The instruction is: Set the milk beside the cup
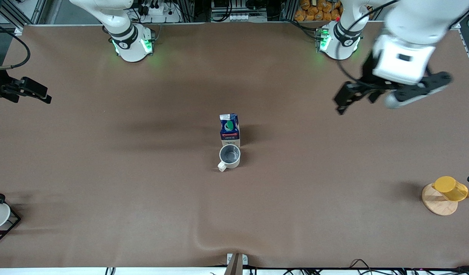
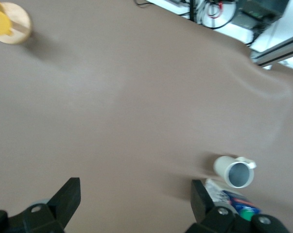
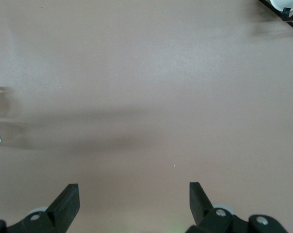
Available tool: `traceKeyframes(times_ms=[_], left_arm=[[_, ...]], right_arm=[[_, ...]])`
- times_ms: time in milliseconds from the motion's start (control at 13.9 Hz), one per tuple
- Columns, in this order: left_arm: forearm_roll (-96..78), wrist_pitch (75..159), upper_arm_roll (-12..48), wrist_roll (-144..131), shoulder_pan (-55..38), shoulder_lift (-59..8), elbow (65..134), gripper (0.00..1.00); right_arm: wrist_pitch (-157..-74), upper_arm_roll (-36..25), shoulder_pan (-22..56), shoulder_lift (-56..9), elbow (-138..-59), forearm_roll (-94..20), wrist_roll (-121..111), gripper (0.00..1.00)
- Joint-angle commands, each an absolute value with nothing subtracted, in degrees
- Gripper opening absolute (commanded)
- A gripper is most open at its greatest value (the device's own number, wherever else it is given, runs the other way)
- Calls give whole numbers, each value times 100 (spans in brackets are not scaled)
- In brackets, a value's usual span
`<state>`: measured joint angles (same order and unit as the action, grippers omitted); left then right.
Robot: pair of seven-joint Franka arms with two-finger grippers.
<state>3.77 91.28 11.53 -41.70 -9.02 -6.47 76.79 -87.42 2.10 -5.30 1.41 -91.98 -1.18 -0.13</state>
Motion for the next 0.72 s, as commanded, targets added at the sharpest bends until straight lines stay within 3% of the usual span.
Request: traceKeyframes(times_ms=[0,649], left_arm=[[413,8914,1222,-3414,-380,-256,7910,100],[194,8587,1213,-2304,543,78,8366,100]], right_arm=[[-8692,246,-580,229,-9229,-141,-26,100],[-8684,246,-598,228,-9229,-141,-26,100]])
